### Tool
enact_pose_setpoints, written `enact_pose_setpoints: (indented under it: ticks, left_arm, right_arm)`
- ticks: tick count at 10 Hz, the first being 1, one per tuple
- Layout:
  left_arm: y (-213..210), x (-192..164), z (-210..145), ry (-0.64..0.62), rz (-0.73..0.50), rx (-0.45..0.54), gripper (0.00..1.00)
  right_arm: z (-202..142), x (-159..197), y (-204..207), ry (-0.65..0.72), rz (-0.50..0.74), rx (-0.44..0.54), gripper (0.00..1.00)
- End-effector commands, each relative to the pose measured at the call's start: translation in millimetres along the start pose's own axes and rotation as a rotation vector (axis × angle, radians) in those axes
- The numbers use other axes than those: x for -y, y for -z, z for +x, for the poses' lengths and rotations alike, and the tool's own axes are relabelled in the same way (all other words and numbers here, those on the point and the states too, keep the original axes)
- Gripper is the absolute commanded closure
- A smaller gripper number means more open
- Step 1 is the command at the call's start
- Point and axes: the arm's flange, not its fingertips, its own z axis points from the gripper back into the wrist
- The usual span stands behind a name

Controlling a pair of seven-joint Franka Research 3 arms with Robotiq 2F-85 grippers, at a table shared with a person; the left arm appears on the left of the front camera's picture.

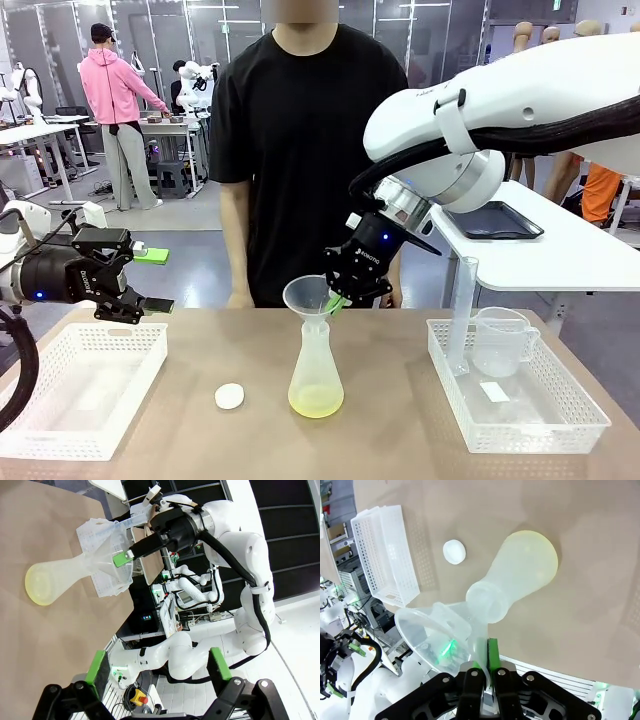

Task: Prepare the solutions needed for the experiment.
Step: Once the solution is in the Big flask , pick up the Plastic Funnel and place it back into the right Organizing basket.

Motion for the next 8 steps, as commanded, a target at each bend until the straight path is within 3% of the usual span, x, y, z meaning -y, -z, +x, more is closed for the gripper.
enact_pose_setpoints:
  ticks: [1, 8]
  left_arm:
    - [0, 1, 1, 0.001, -0.017, 0.000, 0.00]
    - [0, 1, 1, 0.001, -0.017, 0.000, 0.00]
  right_arm:
    - [-10, -5, -9, -0.001, 0.015, 0.023, 1.00]
    - [-41, -26, -53, -0.085, -0.007, 0.105, 1.00]
